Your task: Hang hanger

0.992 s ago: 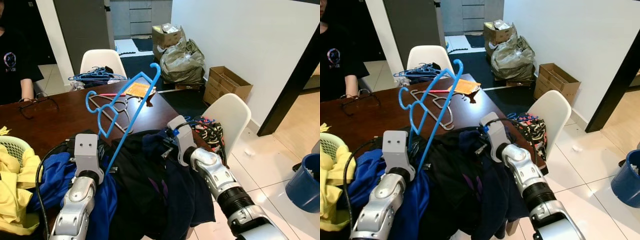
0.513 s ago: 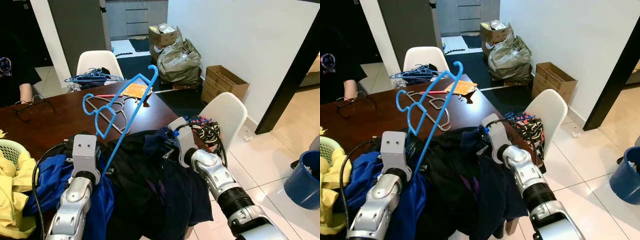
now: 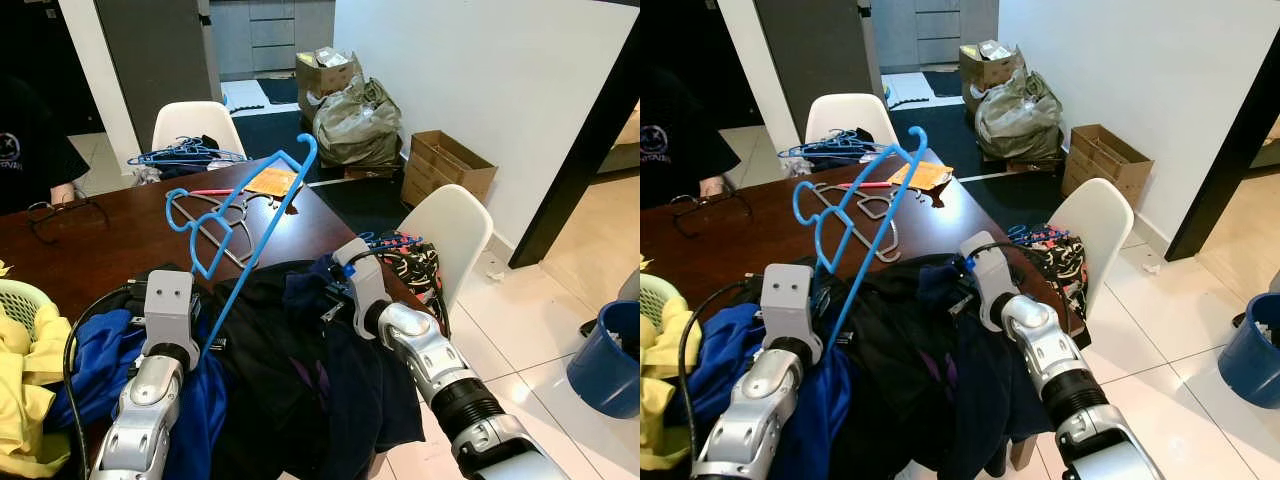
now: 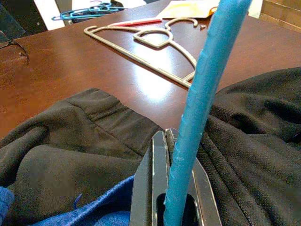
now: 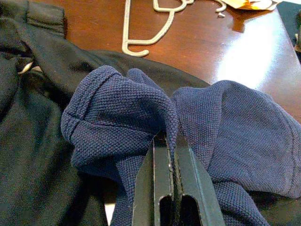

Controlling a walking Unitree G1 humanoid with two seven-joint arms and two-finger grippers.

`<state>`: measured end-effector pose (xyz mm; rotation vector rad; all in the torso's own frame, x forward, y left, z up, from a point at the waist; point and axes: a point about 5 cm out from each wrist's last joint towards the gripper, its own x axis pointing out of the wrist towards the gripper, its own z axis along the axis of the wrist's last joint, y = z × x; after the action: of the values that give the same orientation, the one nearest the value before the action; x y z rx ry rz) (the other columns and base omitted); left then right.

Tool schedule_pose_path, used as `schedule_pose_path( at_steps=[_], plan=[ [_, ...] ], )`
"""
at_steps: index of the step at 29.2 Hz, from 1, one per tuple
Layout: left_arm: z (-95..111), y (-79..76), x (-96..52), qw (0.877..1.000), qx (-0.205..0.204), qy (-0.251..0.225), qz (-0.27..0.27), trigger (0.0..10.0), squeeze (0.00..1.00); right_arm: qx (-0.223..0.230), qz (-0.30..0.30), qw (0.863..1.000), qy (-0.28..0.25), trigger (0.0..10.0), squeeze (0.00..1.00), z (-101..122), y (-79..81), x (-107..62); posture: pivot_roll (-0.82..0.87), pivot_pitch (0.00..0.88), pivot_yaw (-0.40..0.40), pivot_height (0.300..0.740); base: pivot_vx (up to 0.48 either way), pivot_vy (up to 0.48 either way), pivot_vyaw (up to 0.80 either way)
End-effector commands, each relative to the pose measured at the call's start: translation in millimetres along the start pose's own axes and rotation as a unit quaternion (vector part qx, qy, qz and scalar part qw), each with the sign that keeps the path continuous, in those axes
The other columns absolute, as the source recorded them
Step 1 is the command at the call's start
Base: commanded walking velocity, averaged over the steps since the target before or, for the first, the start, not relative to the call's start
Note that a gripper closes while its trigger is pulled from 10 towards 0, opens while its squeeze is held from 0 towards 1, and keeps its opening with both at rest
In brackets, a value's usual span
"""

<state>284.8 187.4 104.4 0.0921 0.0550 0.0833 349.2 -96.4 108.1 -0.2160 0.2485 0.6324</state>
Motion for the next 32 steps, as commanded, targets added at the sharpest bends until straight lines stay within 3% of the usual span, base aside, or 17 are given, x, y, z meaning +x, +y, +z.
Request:
schedule_pose_path(
  at_steps=[1,11,13,14,15,16,19,20,21,22,32],
  plan=[
    [-15,5.3,-4.4,0.999,0.016,0.033,0.004,10.0,0.0,0.012,-0.001,1.0,0.003,10.0,0.0,-3,0.4,-1.0,0.06,0.0,-0.007,0.74,0.0,0.0,0.0],
    [-15,5.0,-4.2,0.999,0.017,0.032,0.0,10.0,0.0,0.018,-0.001,1.0,0.0,10.0,0.0,-2,1.0,-1.1,0.06,0.0,-0.001,0.74,0.0,0.0,0.0],
    [-15,4.6,-4.2,0.999,0.017,0.032,-0.002,10.0,0.0,0.019,-0.001,1.0,-0.002,10.0,0.06,-2,0.8,-1.1,0.06,0.0,-0.001,0.74,0.0,0.0,0.0],
    [-15,4.5,-4.2,0.999,0.017,0.032,-0.003,10.0,0.0,0.02,-0.001,1.0,-0.003,10.0,0.2,-2,0.9,-0.9,0.06,0.0,0.004,0.74,0.0,0.0,0.0],
    [-15,4.5,-4.2,0.999,0.017,0.031,-0.004,10.0,0.0,0.021,0.0,1.0,-0.005,10.0,0.2,-1,1.3,-0.6,0.06,0.0,0.004,0.74,0.0,0.0,0.0],
    [-14,4.7,-3.9,0.999,0.017,0.03,-0.004,10.0,0.0,0.022,0.0,1.0,-0.01,10.0,0.62,1,1.3,-0.3,0.06,0.0,0.004,0.74,0.0,0.0,0.0],
    [-14,4.8,-3.8,0.999,0.017,0.03,-0.004,10.0,0.0,0.024,0.0,1.0,-0.014,10.0,0.62,2,1.2,-0.1,0.06,0.0,0.004,0.74,0.0,0.0,0.0],
    [-13,5.3,-3.3,0.999,0.018,0.029,-0.003,10.0,0.0,0.025,0.0,1.0,-0.017,10.0,0.85,3,1.3,0.4,0.06,0.0,0.009,0.74,0.0,0.0,0.0],
    [-13,5.3,-3.3,0.999,0.018,0.029,-0.003,10.0,0.0,0.025,0.0,1.0,-0.017,10.0,0.85,3,1.3,0.4,0.06,0.0,0.009,0.74,0.0,0.0,0.0],
    [-12,5.7,-2.9,0.999,0.018,0.027,-0.003,10.0,0.0,0.028,-0.001,0.999,-0.02,10.0,1.0,5,1.4,0.8,0.06,0.0,0.011,0.74,0.0,0.0,0.0],
    [-11,6.3,-2.4,1.0,0.019,0.024,-0.002,10.0,0.0,0.043,-0.012,0.998,-0.036,10.0,1.0,8,-1.7,-0.6,0.06,0.0,0.015,0.74,0.0,0.0,0.0]
  ],
)
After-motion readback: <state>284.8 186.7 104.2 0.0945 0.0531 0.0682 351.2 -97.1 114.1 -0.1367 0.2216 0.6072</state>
